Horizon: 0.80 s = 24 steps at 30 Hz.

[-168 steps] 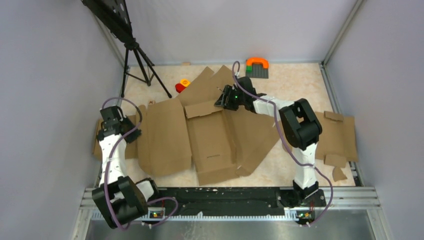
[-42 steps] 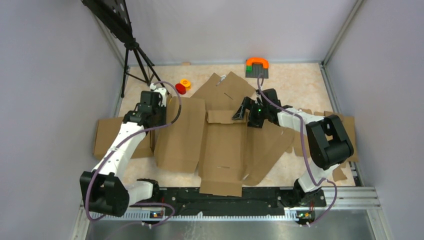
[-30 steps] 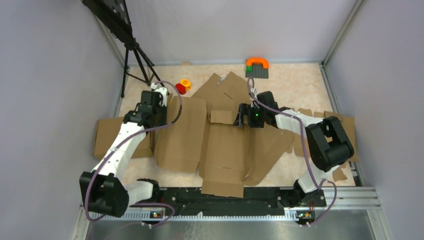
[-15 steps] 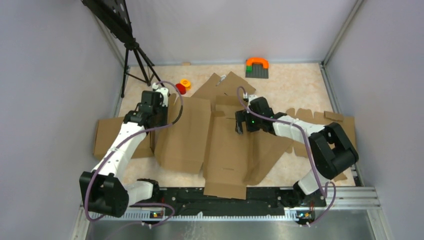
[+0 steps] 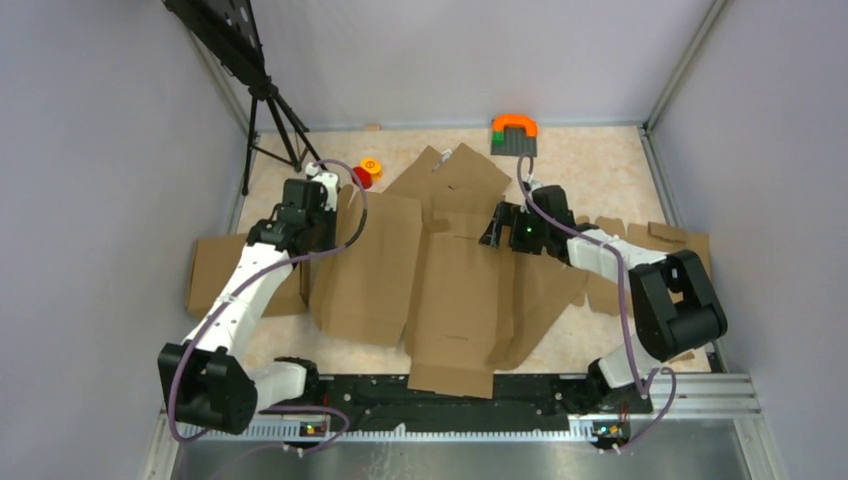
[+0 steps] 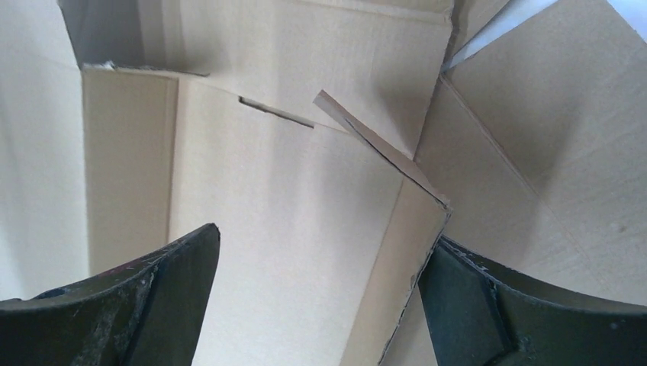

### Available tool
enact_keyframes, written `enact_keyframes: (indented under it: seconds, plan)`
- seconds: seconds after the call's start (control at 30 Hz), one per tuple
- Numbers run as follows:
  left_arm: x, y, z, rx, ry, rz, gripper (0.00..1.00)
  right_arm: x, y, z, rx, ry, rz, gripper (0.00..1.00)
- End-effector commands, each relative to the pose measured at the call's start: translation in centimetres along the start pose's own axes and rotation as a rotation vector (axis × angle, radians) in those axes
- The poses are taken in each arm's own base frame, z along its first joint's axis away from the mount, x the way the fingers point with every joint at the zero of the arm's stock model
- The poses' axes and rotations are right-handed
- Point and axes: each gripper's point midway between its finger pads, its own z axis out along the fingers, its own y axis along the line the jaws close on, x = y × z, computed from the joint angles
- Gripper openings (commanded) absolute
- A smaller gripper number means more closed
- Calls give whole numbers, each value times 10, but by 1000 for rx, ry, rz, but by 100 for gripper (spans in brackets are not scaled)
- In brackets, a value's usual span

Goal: Fold the paper box
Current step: Fold the paper box at the center of the board.

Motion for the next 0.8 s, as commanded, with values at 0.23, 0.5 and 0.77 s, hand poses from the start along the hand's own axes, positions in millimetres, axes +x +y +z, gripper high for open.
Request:
enact_keyframes:
  seconds: [0.23, 0.5, 0.77]
  plan:
    - [-17, -8, -4, 29, -43, 6, 14, -50, 30, -4, -217, -156, 406, 84]
    - [-16, -13, -3, 51, -44, 7, 14, -55, 23, 9, -240, -209, 705, 85]
    - [-14, -20, -2, 76, -49, 17, 14, -55, -1, 12, -110, -241, 1002, 88]
